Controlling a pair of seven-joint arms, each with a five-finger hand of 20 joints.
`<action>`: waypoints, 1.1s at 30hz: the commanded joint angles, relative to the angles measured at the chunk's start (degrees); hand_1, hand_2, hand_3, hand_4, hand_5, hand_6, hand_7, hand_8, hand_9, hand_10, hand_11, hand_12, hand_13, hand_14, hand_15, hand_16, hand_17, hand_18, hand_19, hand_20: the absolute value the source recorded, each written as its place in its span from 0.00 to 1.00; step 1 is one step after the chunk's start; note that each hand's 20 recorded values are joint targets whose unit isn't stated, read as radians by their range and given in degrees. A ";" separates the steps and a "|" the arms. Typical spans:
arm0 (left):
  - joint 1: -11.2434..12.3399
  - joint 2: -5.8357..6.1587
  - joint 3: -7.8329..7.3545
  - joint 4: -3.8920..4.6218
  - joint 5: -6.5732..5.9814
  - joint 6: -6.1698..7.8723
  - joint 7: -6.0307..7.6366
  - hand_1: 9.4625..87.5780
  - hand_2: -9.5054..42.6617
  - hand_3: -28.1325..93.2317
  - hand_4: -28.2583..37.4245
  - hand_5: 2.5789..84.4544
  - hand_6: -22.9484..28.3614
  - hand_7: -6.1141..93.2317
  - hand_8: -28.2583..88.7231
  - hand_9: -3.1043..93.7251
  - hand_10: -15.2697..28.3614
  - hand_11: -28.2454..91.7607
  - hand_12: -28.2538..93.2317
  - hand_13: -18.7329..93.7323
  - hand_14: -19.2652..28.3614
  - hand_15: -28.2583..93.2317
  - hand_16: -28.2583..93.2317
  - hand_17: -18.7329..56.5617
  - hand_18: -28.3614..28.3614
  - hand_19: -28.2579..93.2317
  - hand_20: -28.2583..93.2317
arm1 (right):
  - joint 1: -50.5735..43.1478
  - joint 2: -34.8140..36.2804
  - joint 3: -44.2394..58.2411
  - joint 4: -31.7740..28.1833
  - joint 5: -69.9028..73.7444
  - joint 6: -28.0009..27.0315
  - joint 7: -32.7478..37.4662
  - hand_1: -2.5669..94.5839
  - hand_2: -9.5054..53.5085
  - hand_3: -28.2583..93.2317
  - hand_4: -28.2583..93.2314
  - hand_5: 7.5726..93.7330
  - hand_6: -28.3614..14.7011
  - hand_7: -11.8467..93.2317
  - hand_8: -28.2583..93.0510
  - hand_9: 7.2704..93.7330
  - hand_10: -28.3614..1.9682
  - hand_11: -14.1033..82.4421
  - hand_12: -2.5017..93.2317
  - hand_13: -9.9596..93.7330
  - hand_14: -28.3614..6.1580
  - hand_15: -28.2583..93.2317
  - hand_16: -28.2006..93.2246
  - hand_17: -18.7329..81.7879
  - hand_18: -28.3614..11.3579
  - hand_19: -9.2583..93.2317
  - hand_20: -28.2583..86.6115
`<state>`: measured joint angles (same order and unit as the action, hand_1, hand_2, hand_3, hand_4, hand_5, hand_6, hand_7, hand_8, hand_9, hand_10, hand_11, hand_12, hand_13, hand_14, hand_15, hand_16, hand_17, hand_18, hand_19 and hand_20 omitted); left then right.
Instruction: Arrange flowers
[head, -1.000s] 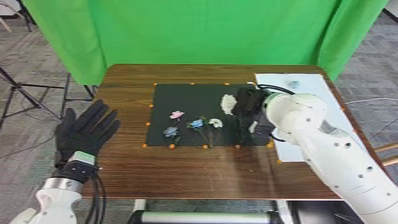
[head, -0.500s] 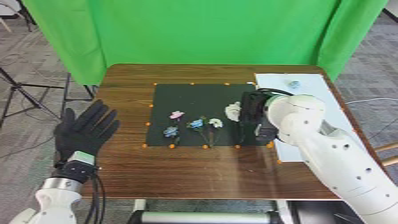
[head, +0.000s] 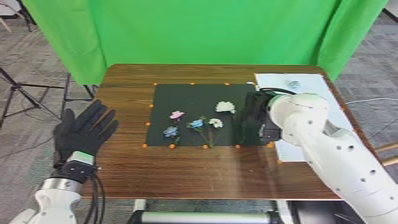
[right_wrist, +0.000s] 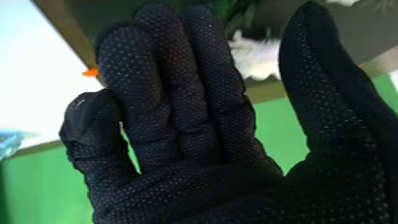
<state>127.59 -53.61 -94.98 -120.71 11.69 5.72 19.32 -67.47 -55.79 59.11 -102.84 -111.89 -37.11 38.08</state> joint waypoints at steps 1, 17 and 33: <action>1.41 -0.04 -0.17 -0.90 -0.75 1.43 0.69 0.22 0.43 0.79 0.00 0.45 0.58 0.25 0.15 0.38 0.62 0.39 0.31 0.38 0.69 0.51 0.16 0.16 0.72 0.49 0.30 | -3.41 2.43 -1.45 -0.79 -15.24 19.68 -12.87 0.39 0.01 0.84 0.04 0.65 0.57 0.41 0.14 0.72 0.44 0.43 0.27 0.70 0.43 0.74 0.46 0.53 0.12 0.97 0.61; -0.33 0.12 1.10 -0.25 -0.57 1.67 0.28 0.22 0.45 0.78 0.00 0.46 0.58 0.25 0.15 0.38 0.62 0.40 0.31 0.38 0.69 0.51 0.16 0.16 0.72 0.49 0.30 | 8.14 -4.62 -13.95 14.22 -24.03 28.95 -26.20 0.51 0.00 0.83 0.00 0.52 0.70 0.37 0.10 0.54 0.65 0.30 0.18 0.57 0.53 0.68 0.41 0.46 0.18 0.86 0.64; -0.37 -0.03 0.84 -0.04 -0.45 1.53 -0.03 0.22 0.46 0.78 0.00 0.46 0.58 0.25 0.15 0.38 0.62 0.40 0.31 0.38 0.69 0.51 0.16 0.16 0.72 0.49 0.30 | 6.56 -5.17 -14.08 15.03 -28.45 26.39 -26.30 0.57 0.00 0.79 0.00 0.64 0.70 0.43 0.19 0.75 0.69 0.33 0.38 0.67 0.62 0.67 0.56 0.50 0.19 0.88 0.66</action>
<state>127.15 -53.51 -94.00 -120.94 11.33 6.98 19.78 -60.08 -60.71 44.17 -86.81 -137.92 -6.96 12.09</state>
